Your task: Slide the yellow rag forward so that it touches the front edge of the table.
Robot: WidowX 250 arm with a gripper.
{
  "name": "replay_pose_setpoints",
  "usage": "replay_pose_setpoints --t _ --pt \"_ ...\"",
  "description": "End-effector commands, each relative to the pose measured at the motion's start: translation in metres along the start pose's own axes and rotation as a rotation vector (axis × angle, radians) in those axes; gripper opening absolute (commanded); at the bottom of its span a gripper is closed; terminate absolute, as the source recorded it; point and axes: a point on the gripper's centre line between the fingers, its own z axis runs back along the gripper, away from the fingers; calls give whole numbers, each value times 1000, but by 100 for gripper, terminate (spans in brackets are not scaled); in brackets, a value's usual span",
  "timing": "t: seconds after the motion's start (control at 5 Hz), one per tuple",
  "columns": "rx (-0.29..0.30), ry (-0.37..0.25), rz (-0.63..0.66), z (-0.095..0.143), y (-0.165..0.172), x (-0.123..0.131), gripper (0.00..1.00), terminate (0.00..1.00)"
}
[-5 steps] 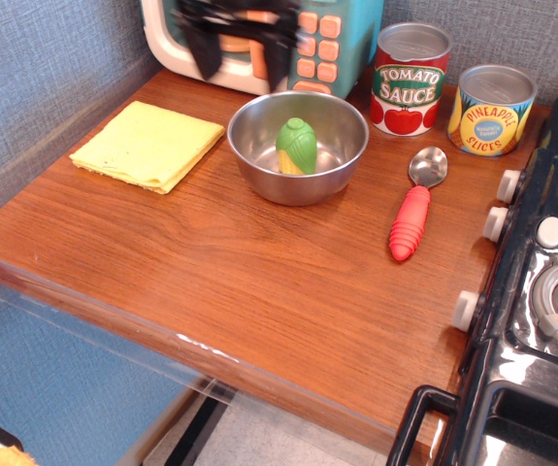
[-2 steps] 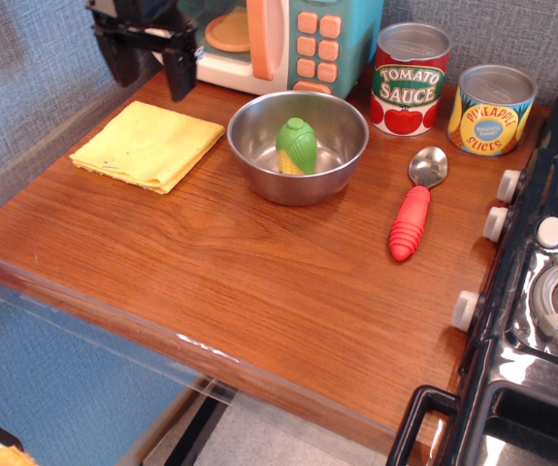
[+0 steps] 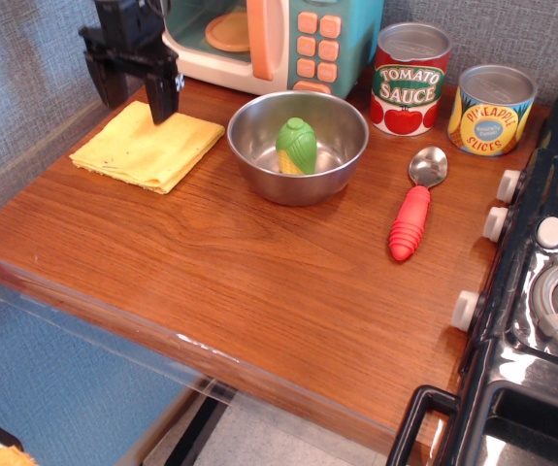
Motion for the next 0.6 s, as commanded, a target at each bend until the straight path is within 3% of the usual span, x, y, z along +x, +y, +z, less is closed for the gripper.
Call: replay_pose_setpoints --t 0.0,0.4 --pt "46 -2 -6 -7 1 7 100 0" --pt "42 32 -19 -31 -7 3 100 0"
